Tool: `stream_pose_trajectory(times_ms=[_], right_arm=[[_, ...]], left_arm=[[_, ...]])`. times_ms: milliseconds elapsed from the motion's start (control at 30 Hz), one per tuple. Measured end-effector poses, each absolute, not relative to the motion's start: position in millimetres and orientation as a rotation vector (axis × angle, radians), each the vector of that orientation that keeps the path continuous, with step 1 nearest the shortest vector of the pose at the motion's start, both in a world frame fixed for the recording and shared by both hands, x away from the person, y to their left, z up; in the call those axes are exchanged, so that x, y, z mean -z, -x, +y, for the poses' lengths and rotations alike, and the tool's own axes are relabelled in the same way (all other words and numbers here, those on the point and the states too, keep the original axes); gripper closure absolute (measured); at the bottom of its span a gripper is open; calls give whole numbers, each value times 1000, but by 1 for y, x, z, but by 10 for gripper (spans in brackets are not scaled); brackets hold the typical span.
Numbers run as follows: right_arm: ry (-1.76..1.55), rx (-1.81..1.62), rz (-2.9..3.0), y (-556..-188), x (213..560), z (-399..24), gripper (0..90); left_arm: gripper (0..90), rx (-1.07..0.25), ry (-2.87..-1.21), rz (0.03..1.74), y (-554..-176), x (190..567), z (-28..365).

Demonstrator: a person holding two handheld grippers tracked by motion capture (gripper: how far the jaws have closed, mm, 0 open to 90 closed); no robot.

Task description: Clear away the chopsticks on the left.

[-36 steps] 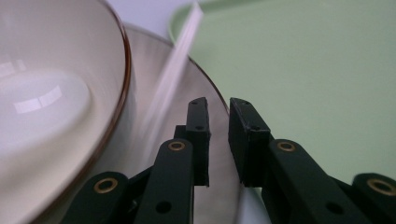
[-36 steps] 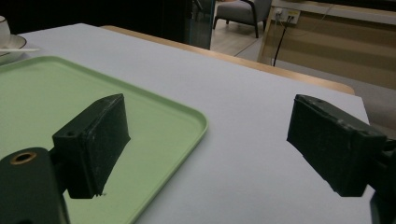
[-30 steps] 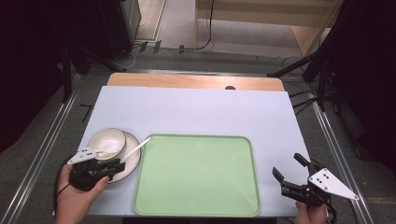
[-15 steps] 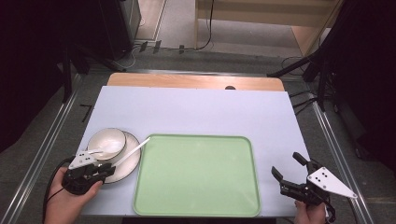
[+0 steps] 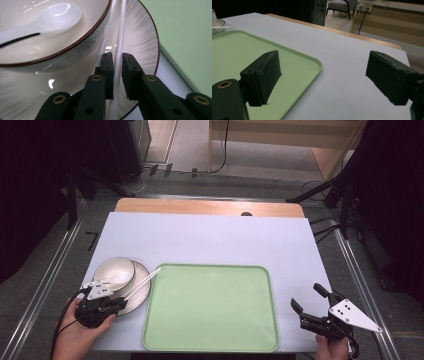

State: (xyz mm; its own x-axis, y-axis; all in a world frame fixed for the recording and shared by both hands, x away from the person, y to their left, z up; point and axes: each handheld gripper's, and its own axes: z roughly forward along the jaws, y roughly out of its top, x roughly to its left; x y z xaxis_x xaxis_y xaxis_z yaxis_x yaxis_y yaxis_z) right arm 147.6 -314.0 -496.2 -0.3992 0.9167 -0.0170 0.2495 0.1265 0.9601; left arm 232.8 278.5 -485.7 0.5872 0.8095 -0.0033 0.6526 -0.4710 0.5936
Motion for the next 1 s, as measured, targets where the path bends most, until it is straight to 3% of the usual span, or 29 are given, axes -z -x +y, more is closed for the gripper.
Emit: stream_pose_trajectory(times_ms=[300,567,1000], right_arm=[[-1135,-1298,1756,-148,497,-314,129],[-1131,-1298,1752,-147,496,-315,129],[-1130,-1298,1750,-148,496,-315,129]], left_arm=[[847,-357,-2341,1119,-235,490,269],[850,-332,-2295,1067,-227,476,259],[850,-159,-2323,956,-217,485,184]])
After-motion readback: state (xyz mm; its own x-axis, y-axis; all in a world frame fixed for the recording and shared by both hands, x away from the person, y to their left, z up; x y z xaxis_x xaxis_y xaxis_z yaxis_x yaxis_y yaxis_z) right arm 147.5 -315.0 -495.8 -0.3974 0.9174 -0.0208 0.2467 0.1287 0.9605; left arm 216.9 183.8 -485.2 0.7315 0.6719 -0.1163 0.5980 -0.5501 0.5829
